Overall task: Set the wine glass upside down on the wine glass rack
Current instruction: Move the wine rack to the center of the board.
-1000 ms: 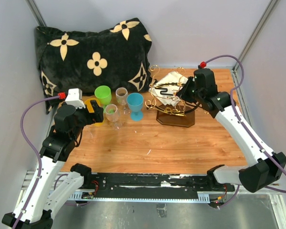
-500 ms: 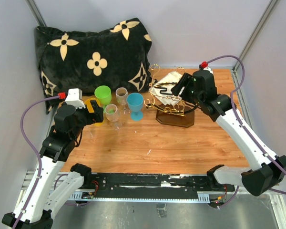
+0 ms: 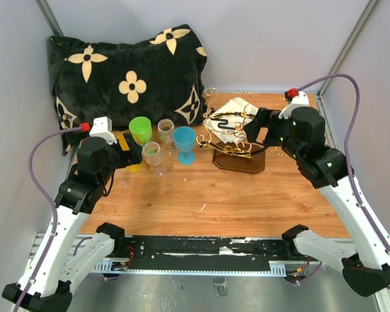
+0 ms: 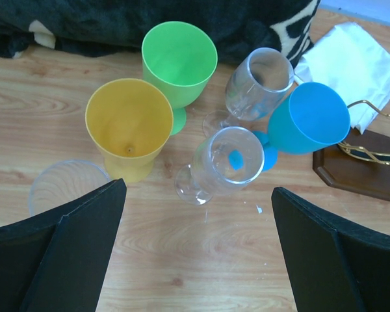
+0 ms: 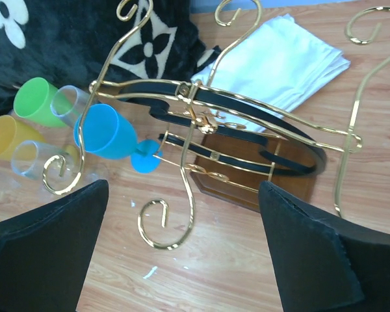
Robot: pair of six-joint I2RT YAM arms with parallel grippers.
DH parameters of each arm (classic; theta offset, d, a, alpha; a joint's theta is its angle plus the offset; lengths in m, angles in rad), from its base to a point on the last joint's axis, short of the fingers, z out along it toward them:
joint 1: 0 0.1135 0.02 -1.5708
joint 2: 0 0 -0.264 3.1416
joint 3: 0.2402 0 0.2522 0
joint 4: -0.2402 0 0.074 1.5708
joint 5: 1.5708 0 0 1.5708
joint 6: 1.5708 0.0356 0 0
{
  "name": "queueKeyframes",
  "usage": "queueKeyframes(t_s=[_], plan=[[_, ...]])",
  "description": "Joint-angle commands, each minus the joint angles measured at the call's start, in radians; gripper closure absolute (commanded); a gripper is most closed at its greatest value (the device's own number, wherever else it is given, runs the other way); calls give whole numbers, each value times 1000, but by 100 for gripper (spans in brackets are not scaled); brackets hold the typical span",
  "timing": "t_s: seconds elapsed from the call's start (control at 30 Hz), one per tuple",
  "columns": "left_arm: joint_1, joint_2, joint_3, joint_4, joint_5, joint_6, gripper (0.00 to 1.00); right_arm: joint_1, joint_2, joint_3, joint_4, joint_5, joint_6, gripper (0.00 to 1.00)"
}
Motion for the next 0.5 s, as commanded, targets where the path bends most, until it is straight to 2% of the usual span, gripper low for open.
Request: queueKeyframes(t_s=[0.0, 0.23, 0.4, 0.47], plan=[[11, 40, 56, -56, -35, -55, 0, 8, -61, -43, -61, 63, -138, 2], [11, 72, 120, -95, -23, -115, 0, 8, -83, -55, -159, 101, -187, 2], [11, 115, 166, -122, 24, -99, 0, 8, -90, -72, -214, 116, -205, 2], [11, 126, 180, -145, -14, -98, 0, 8, -96, -81, -233, 124, -206, 2]])
